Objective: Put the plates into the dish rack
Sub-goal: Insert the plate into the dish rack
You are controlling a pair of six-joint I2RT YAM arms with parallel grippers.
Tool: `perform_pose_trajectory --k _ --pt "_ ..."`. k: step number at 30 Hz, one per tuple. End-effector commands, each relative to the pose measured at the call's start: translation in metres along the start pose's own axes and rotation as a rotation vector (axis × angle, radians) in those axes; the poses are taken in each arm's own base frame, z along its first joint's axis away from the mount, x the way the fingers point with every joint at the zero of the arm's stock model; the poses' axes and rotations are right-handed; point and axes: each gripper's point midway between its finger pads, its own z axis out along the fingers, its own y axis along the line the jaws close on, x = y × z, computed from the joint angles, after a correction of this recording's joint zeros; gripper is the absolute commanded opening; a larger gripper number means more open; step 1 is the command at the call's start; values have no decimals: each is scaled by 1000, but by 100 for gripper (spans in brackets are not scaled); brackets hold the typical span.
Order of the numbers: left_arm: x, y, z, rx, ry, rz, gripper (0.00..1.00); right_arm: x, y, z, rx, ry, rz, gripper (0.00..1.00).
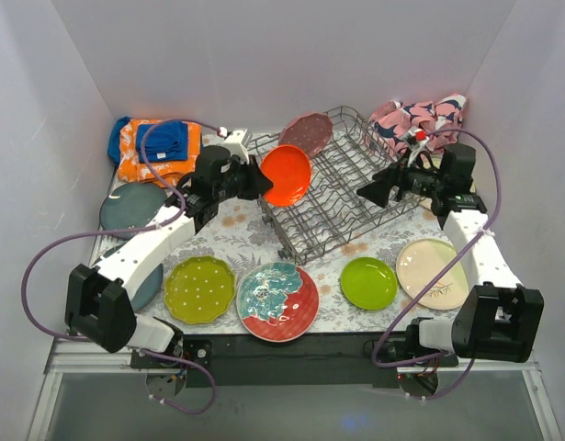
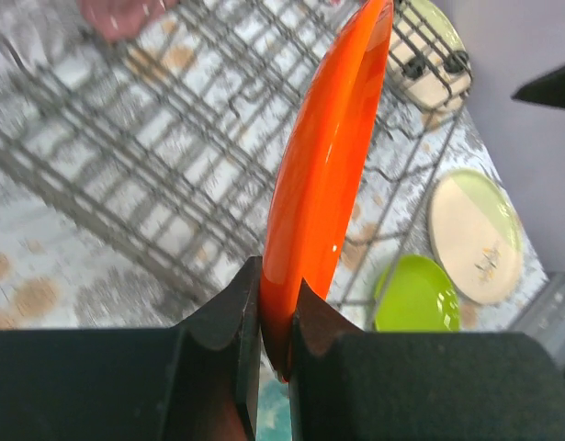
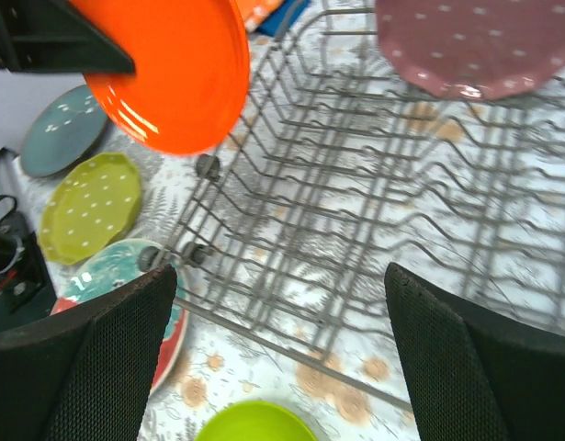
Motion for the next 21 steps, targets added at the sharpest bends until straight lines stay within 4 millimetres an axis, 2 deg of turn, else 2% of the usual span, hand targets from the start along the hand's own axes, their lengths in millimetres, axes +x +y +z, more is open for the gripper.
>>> perform_pose_trajectory --k 1,2,4,5,6,7,8,9,10,11,12,14,15,16,18,19,20,21 --pt "-63 4 20 -48 -161 204 0 2 -26 -32 59 -61 -60 98" --pt "-64 11 34 -62 -153 231 0 5 -29 -33 57 -64 -44 98" --pt "-84 12 47 -78 -184 314 0 5 -30 -35 38 -67 -29 98" --pt "-80 20 64 -87 -168 334 0 7 -30 -35 37 -65 -23 98" --pt "-94 15 68 -79 -196 362 0 7 -31 -34 35 -65 -23 98" --pt "-98 16 74 -79 -202 400 0 8 -29 -34 28 -64 -22 98" --pt "-92 23 91 -79 -183 415 0 7 -29 -35 29 -66 -26 98" --pt "-104 18 95 -68 -209 435 0 7 -29 -35 31 -66 -25 98" --pt "-102 20 104 -60 -197 447 0 7 -28 -35 28 -66 -28 98" --pt "-110 18 109 -56 -225 478 0 5 -26 -35 28 -69 -35 98" --pt "-102 26 124 -62 -203 482 0 6 -27 -36 29 -69 -33 98" --pt "-118 27 133 -79 -241 519 0 4 -24 -36 23 -72 -39 98" --pt "-110 34 147 -85 -222 530 0 5 -25 -36 23 -71 -37 98" --pt "-119 33 150 -85 -243 542 0 5 -25 -36 23 -71 -37 98" --pt "-123 36 160 -92 -256 568 0 5 -25 -36 23 -70 -35 98" --pt "-114 42 172 -95 -238 570 0 5 -25 -36 20 -70 -35 98" --pt "-124 41 174 -106 -260 576 0 5 -25 -35 20 -70 -35 98" --pt "-124 45 178 -115 -260 582 0 5 -25 -35 19 -70 -33 98"
